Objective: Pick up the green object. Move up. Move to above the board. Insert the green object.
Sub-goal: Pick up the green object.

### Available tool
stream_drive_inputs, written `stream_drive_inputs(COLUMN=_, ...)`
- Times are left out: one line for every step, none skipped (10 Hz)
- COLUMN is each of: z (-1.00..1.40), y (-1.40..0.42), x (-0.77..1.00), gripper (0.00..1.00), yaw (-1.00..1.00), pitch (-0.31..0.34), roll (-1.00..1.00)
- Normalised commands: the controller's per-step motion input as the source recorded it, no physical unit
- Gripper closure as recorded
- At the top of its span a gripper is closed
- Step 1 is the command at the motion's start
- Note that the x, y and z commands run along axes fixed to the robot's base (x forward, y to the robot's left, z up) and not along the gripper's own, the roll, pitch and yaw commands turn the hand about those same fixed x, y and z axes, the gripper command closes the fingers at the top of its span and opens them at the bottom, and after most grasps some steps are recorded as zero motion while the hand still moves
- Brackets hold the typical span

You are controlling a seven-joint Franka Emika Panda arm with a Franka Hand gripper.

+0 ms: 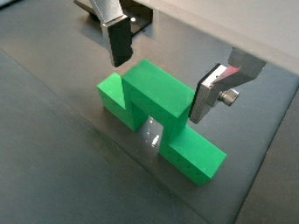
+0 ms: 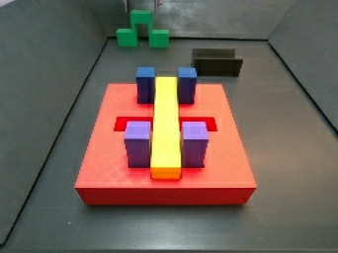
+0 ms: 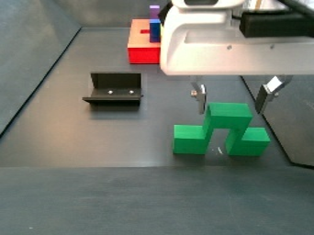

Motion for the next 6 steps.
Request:
stream_drive_inputs(z=-0.26, y=0.03, x=-0.05, gripper=0.00, yaw=-0.04, pitch=-0.014, roll=0.06)
stream_drive_inputs(z=-0.28, y=0.04, x=-0.07, gripper=0.00, yaw=-0.04, pitch=-0.029, roll=0.05)
stream_drive_inputs(z=-0.27, y=0.06, x=-0.03, gripper=0.00, yaw=-0.03, pitch=-0.017, roll=0.04)
stream_drive_inputs(z=-0.24, y=0.05, x=-0.01, gripper=0.00, yaw=-0.03, pitch=-0.010, roll=0.04)
stream_drive_inputs(z=-0.27, y=0.05, x=-0.04, gripper=0.00, yaw=-0.03, pitch=-0.026, roll=0.03)
stream_drive_inputs(z=-0.23, y=0.03, x=0.00, gripper=0.00, yaw=-0.02, pitch=-0.014, roll=0.02)
